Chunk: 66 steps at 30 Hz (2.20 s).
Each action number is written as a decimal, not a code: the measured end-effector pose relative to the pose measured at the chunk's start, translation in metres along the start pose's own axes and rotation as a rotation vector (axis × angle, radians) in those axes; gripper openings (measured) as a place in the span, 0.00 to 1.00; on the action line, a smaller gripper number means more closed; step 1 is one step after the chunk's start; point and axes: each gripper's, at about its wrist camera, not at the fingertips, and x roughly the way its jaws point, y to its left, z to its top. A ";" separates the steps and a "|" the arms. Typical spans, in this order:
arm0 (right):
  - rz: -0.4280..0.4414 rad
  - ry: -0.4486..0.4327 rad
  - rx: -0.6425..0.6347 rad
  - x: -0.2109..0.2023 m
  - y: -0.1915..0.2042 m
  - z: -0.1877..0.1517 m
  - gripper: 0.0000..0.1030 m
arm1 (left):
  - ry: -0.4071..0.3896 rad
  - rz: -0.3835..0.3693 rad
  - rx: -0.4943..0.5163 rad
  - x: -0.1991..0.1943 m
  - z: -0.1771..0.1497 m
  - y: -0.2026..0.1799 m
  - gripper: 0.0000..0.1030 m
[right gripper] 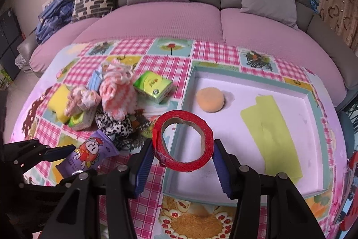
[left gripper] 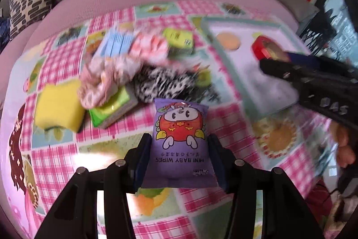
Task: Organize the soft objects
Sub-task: 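Grasp the purple wipes pack with the left tool while the right tool lifts the tape roll, then carry the wipes pack in the left tool and the tape roll in the right tool over the tray, then open the left tool to drop the wipes while the right tool releases the tape into the tray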
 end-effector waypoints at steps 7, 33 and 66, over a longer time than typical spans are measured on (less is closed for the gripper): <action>0.003 -0.028 0.053 -0.010 -0.019 0.003 0.54 | -0.079 0.021 0.042 -0.030 0.012 -0.016 0.51; -0.224 -0.037 0.346 0.003 -0.159 -0.008 0.54 | -0.155 0.018 0.048 0.033 0.100 -0.103 0.51; -0.245 0.070 0.381 0.015 -0.187 -0.025 0.83 | -0.121 0.064 -0.061 0.067 0.105 -0.101 0.86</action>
